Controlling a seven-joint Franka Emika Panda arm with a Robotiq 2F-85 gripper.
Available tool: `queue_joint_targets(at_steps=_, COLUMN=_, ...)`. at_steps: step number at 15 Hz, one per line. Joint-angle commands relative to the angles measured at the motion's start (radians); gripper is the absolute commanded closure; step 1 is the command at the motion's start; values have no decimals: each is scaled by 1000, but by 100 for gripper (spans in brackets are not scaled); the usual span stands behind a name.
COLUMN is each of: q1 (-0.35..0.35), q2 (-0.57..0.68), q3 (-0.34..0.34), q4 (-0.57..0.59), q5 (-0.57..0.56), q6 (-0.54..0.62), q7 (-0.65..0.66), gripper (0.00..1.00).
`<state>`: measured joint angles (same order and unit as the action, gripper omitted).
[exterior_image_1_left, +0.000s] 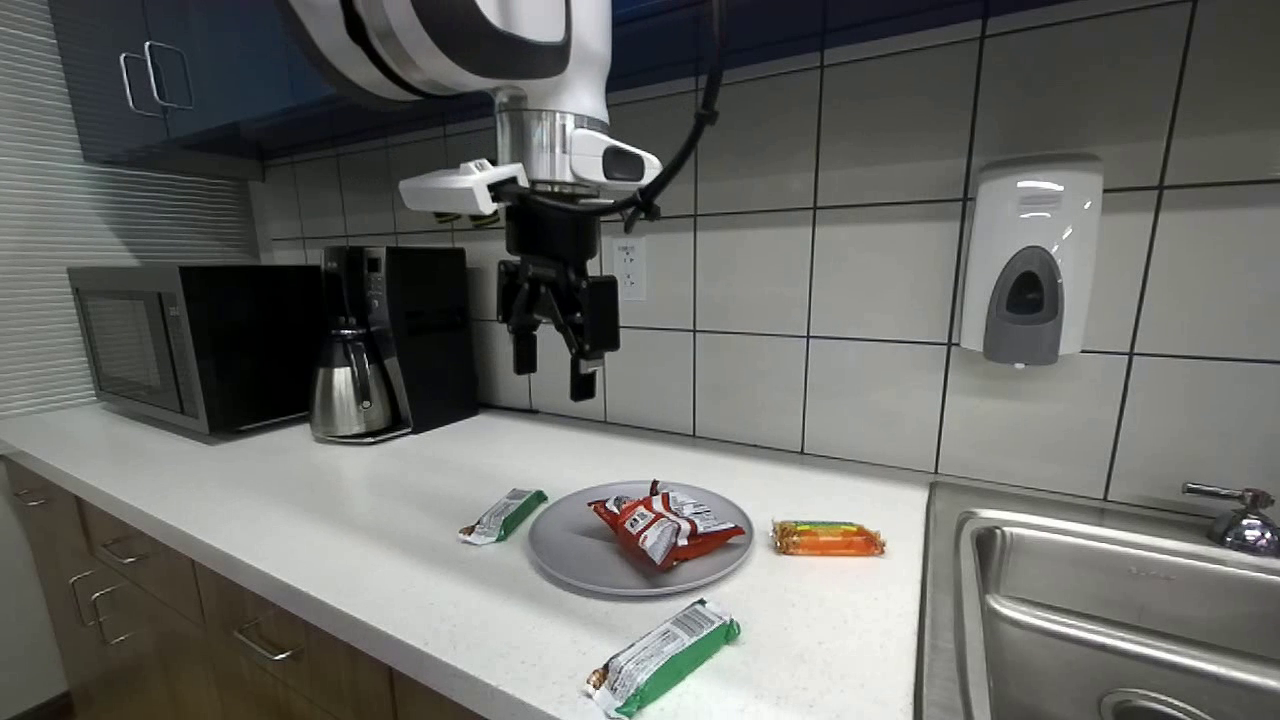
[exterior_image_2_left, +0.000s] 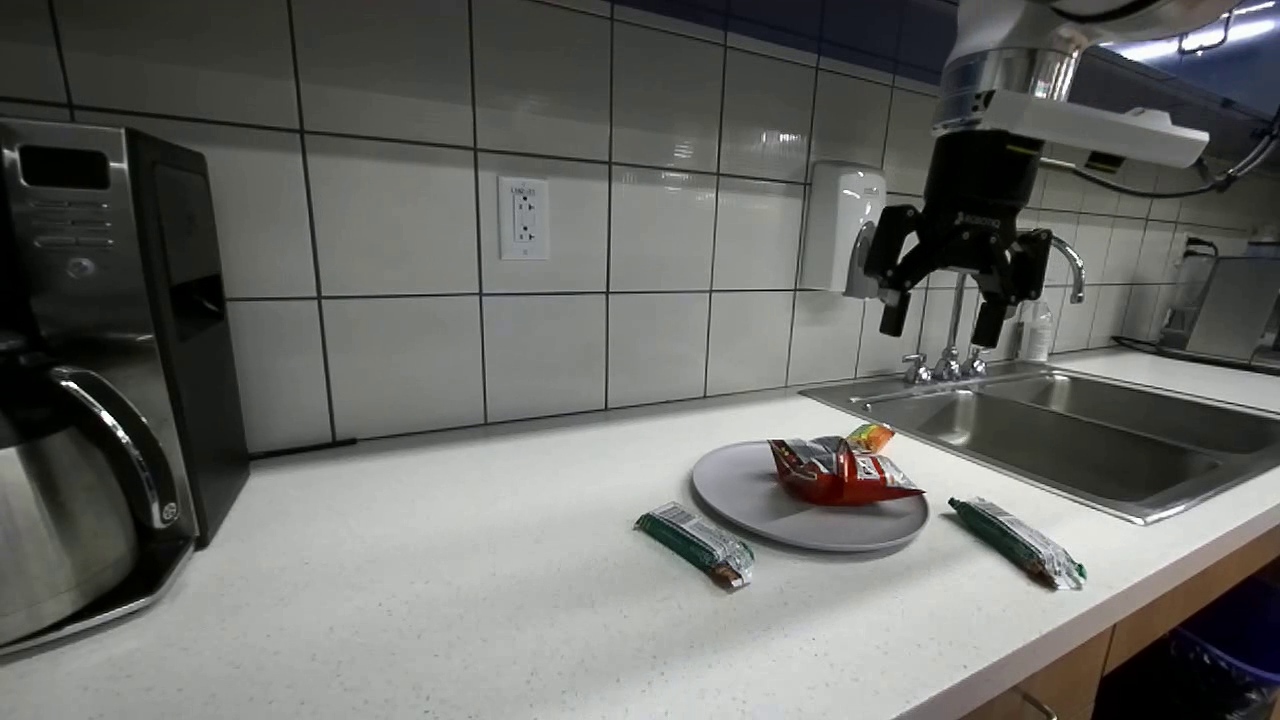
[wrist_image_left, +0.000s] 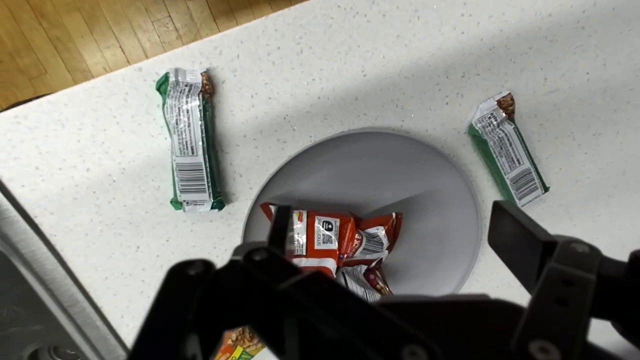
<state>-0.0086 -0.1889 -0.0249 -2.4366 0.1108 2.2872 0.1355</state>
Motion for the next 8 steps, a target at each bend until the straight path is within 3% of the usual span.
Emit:
queue_joint_targets(at_steps=1, q1=-18, q2=96, q3=-10, q4=78, q5=-17, q6=12, q7=-25, gripper=0)
queue_joint_targets(at_steps=8, q1=-22, q2=242, q3=-29, q4=178, q5=-16, q6=38, q7=-24, gripper=0)
